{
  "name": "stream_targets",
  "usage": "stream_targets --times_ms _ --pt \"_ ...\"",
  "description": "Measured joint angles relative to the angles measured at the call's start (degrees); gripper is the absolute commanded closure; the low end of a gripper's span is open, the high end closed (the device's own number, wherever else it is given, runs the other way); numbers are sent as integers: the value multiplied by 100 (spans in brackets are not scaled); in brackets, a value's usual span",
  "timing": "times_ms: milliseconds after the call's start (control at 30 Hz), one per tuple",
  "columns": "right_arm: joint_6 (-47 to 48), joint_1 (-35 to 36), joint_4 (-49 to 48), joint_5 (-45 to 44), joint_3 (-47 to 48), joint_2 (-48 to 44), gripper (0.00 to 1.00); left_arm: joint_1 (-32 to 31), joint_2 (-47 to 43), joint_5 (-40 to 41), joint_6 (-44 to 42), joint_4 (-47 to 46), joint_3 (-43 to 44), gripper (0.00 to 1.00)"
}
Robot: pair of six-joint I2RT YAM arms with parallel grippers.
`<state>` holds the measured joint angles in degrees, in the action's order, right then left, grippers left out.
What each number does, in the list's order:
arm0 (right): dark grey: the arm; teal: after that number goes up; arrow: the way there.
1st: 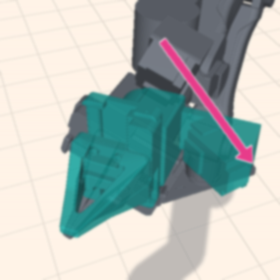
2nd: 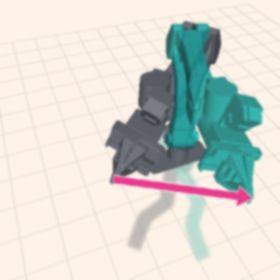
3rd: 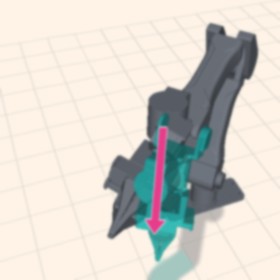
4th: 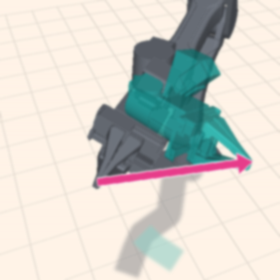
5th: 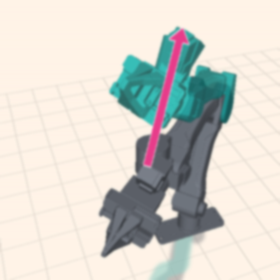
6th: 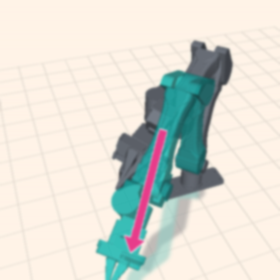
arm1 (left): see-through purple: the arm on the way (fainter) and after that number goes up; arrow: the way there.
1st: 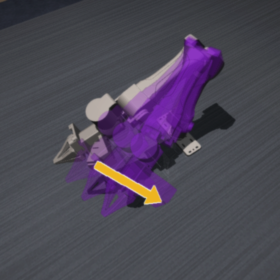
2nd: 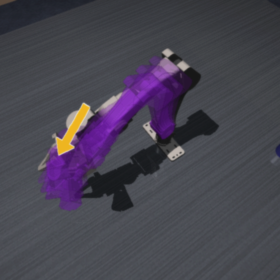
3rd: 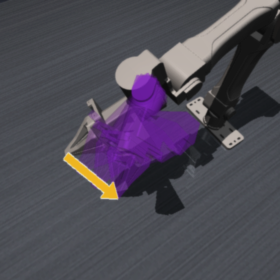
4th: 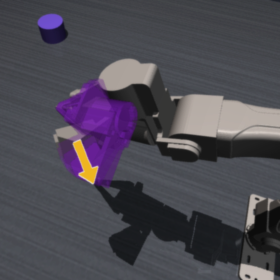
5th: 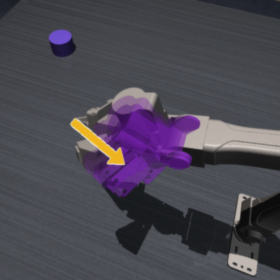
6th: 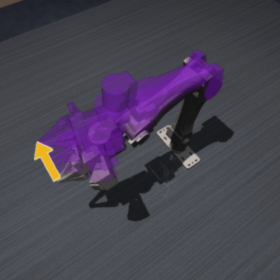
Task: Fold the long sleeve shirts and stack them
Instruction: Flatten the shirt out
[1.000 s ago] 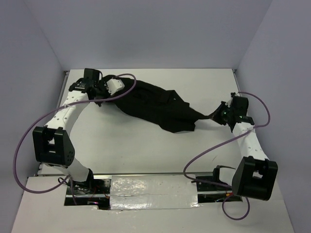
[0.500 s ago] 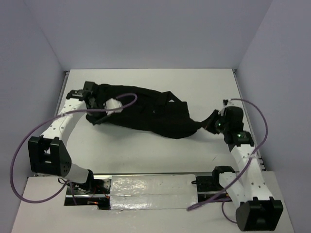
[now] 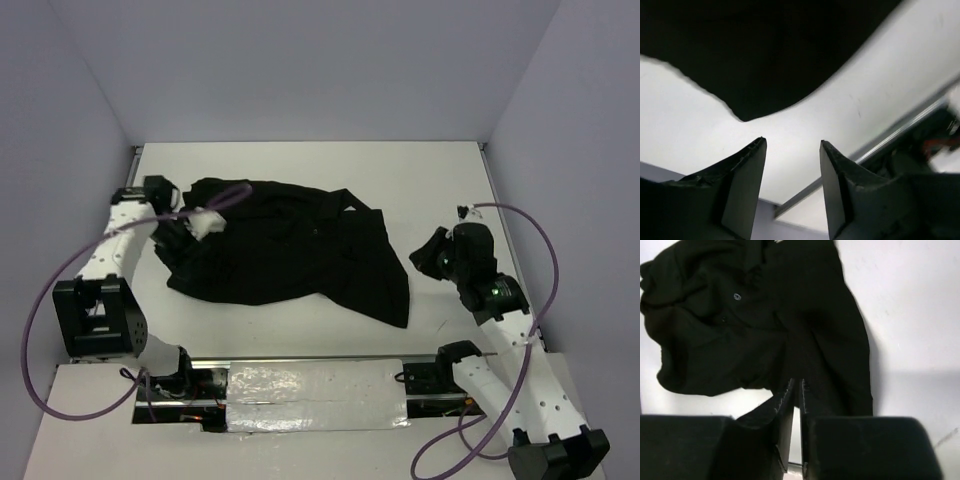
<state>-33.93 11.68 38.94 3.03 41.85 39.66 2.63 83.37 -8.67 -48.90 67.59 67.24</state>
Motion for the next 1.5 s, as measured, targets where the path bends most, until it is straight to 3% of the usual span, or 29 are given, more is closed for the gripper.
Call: stream_targets --times_ms 33,100,200,333,667,767,833,867,900,933,967,1000,1033,1100,1367,1433,1500 --pt "81 24 -153 2 155 181 68 402 173 -225 229 -26 308 47" --pt "264 136 -417 11 459 772 44 1338 686 -787 855 -192 815 44" --pt "608 396 -782 96 651 1729 27 2555 1259 -1419 1561 -463 837 39" --pt "1008 820 -988 282 660 2761 22 3128 1397 -1408 2074 -476 337 32" --pt "1491 981 -1517 188 787 4406 21 2490 1690 -1401 2664 -1003 -55 19" --pt "1541 981 -1731 236 811 4708 25 2022 1725 -1311 2739 -1241 -105 19" --pt "1554 981 -1838 297 811 4839 30 1749 1818 -1231 2815 -1405 -125 26" --pt "1558 981 -1904 348 811 4889 38 1637 1895 -1185 2828 -1508 -149 32" --pt "1576 981 -1945 378 811 4918 45 1580 1965 -1130 2846 -1578 -177 53" --pt "1561 981 -1989 402 811 4935 51 1561 2028 -1082 2872 -1606 -203 65" --pt "1561 981 -2044 426 811 4942 65 1565 2072 -1051 2863 -1641 -227 88" --pt "1582 981 -2090 435 811 4944 74 1572 2090 -1019 2887 -1672 -249 97" --pt "1569 981 -2131 435 811 4944 89 1576 2090 -981 2857 -1703 -271 100" --pt "1556 981 -2199 404 811 4942 100 1593 2090 -964 2820 -1709 -275 100" --pt "1727 979 -2079 94 1198 4903 100 1598 2090 -1147 2793 -1661 -90 100" --pt "1873 929 -1912 31 1617 4916 100 1569 2100 -1237 2837 -1633 258 100" --pt "2026 807 -1478 59 2623 5156 100 1482 2288 -1294 2962 -1438 1189 100"
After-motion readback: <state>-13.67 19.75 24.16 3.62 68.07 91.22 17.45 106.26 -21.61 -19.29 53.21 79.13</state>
